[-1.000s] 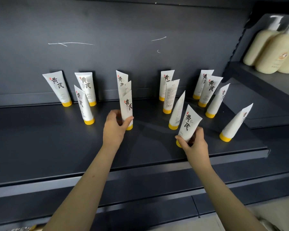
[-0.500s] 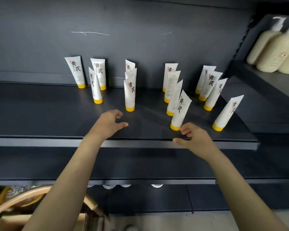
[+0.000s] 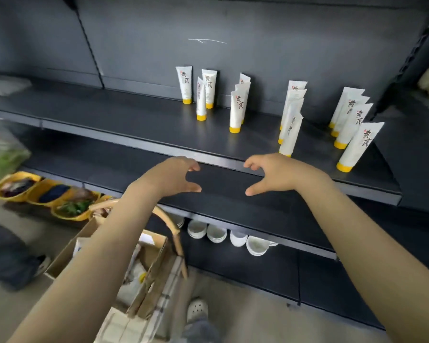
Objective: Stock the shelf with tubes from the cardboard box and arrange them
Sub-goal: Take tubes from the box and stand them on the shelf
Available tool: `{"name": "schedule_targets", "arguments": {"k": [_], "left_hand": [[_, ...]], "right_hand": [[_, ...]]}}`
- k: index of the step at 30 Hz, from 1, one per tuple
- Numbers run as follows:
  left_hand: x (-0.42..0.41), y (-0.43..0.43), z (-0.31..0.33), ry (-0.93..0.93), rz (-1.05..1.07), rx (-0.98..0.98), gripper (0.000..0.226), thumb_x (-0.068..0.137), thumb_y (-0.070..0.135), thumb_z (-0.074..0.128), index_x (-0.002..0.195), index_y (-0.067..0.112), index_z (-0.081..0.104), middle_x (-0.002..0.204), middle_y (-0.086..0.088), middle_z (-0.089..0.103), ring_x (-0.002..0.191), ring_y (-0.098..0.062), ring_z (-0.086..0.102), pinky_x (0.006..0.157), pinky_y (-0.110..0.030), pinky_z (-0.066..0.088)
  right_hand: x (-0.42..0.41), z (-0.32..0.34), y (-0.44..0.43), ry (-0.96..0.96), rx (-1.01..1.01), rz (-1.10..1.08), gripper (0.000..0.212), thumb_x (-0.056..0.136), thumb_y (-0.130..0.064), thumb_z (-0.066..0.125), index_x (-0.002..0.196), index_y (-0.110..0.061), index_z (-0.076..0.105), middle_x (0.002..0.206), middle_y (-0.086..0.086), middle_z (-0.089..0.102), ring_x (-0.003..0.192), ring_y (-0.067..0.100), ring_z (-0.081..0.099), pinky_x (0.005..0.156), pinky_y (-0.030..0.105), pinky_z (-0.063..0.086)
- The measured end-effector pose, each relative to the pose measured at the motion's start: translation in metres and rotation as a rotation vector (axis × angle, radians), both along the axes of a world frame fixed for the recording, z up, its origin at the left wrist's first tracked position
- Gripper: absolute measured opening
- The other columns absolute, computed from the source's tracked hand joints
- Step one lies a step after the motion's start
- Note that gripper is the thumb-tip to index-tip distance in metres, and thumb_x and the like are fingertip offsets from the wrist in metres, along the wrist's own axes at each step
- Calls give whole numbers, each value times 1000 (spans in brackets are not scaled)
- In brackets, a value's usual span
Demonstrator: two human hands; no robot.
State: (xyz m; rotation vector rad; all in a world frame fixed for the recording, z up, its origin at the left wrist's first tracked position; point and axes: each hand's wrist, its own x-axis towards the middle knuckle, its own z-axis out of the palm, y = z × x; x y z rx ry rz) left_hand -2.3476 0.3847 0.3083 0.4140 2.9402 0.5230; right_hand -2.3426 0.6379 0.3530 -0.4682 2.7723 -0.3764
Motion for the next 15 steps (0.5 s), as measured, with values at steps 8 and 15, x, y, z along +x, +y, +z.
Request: {"name": "schedule_targets", "arguments": {"k": [8,15], "left_hand": [[65,-72,-8,-56,157,-102,59,79,45,70,130,25,49,132,3,52,119,-17,49,100,-32,40],[85,-141,-24,-120,243,-217,58,81,44,68,131,25,48,130,4,52,116,-19,49,88,-26,36]], "right_hand": [[17,2,-71,-44,101,227,79,74,-51,72,142,-33,34,143,-6,43,124,18,47,96,31,41],[12,-24,-147,-60,211,366,81,71,-56,70,140,-35,34,139,-4,46,118,21,49,95,41,46]]}}
